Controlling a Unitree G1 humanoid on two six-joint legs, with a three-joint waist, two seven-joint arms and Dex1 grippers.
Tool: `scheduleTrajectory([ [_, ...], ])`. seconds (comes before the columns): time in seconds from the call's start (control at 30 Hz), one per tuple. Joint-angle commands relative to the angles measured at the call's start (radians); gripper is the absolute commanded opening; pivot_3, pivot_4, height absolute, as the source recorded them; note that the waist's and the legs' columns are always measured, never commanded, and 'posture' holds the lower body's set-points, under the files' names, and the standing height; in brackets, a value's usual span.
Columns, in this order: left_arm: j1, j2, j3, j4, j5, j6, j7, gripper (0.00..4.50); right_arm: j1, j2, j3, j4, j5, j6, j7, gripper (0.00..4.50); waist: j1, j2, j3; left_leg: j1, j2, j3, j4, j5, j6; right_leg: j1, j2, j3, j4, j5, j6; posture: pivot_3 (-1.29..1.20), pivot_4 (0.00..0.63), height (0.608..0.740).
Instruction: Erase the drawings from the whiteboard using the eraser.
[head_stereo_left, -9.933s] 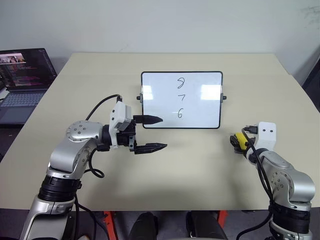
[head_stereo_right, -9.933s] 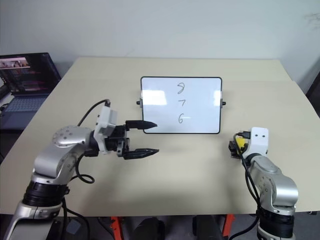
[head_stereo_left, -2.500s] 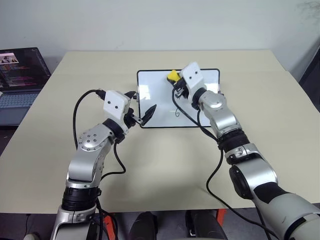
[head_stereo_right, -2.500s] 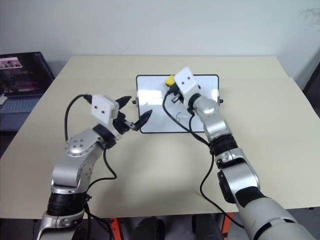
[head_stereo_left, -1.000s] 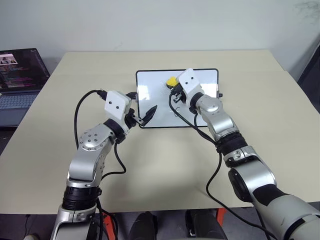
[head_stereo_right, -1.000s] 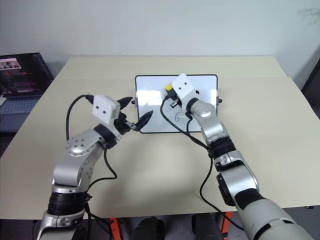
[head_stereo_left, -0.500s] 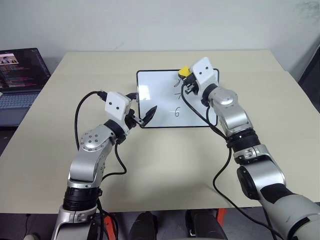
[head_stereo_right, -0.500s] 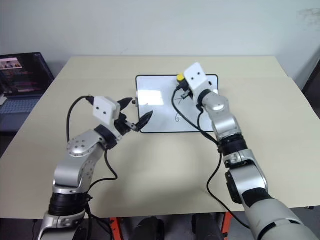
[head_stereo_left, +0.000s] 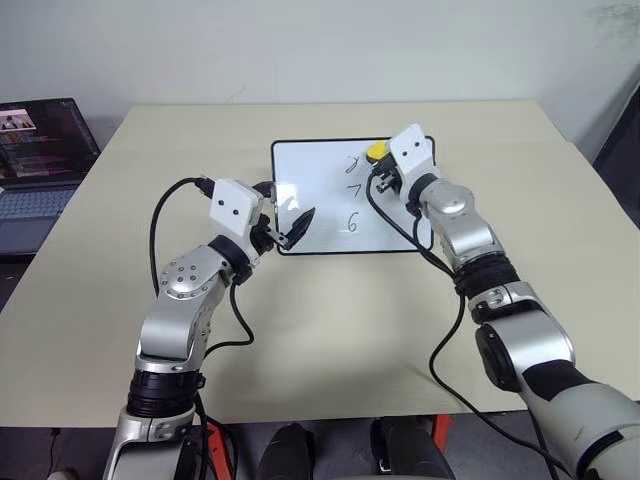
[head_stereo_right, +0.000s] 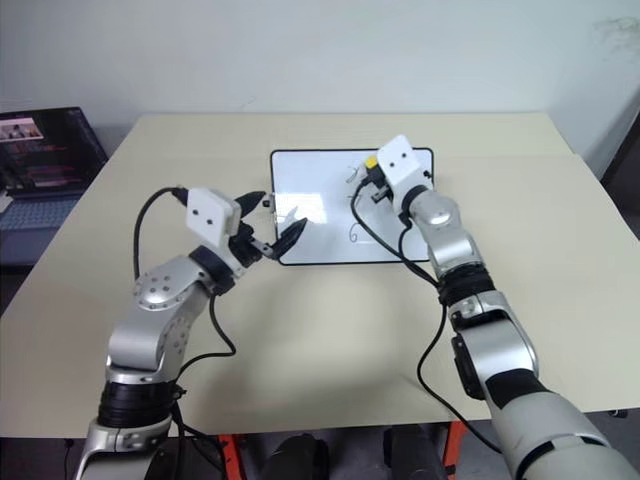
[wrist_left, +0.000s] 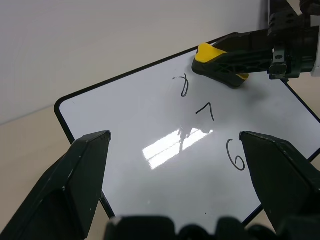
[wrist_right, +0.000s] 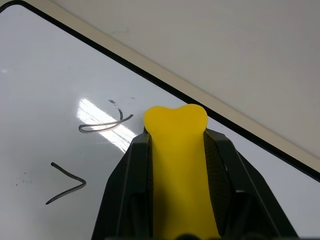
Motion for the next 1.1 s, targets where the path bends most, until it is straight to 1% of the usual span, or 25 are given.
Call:
scheduleTrajectory([
  [0.03, 0.001, 0.012, 0.02, -0.057, -0.006, -0.003, 0.007, 4.5, -0.025, 0.029, 0.014, -0.006, -0.005, -0.016, 0.004, 1.1, 0.0, 0.0, 0.0, 0.0, 0.0, 0.0, 0.001, 0.0, 0.0, 0.0, 0.0, 0.0, 0.001, 0.0, 0.0, 0.0, 0.15, 0.74],
  [0.27, 0.018, 0.015, 0.028, -0.077, -0.007, 0.006, 0.018, 4.5, -0.024, 0.091, 0.031, -0.018, -0.004, -0.009, 0.004, 1.1, 0.001, 0.0, 0.0, -0.001, 0.0, -0.001, 0.001, 0.0, 0.0, 0.0, 0.0, 0.0, 0.001, 0.0, 0.0, 0.0, 0.15, 0.74],
  [0.6, 0.026, 0.01, 0.027, -0.081, -0.007, 0.009, 0.023, 4.5, -0.028, 0.131, 0.047, -0.047, -0.001, 0.007, 0.011, 1.1, 0.0, -0.001, 0.001, -0.002, 0.0, -0.001, 0.001, 0.0, 0.0, -0.001, 0.0, -0.001, -0.001, 0.0, 0.0, 0.0, 0.15, 0.74],
  [0.73, 0.024, 0.008, 0.023, -0.078, -0.008, 0.008, 0.025, 4.5, -0.025, 0.128, 0.044, -0.067, 0.0, 0.018, 0.017, 1.1, 0.002, -0.002, 0.001, -0.002, 0.0, -0.001, 0.002, 0.0, 0.0, -0.001, 0.0, -0.001, -0.001, 0.0, 0.0, 0.0, 0.15, 0.74],
  [0.9, 0.013, 0.0, 0.013, -0.06, -0.008, -0.003, 0.02, 4.5, -0.023, 0.099, 0.024, -0.125, 0.012, 0.047, 0.026, 1.1, 0.004, -0.003, 0.001, -0.002, 0.0, -0.002, 0.002, 0.0, 0.0, -0.001, 0.0, -0.001, 0.0, 0.0, 0.0, 0.0, 0.15, 0.74],
  [1.1, -0.005, -0.015, -0.003, -0.036, -0.004, -0.016, 0.013, 4.5, -0.065, 0.068, 0.002, -0.14, 0.027, 0.059, 0.021, 1.1, 0.005, -0.003, 0.001, -0.002, 0.0, -0.002, 0.002, 0.0, 0.0, -0.001, 0.0, -0.001, 0.0, 0.0, 0.0, 0.0, 0.15, 0.74],
])
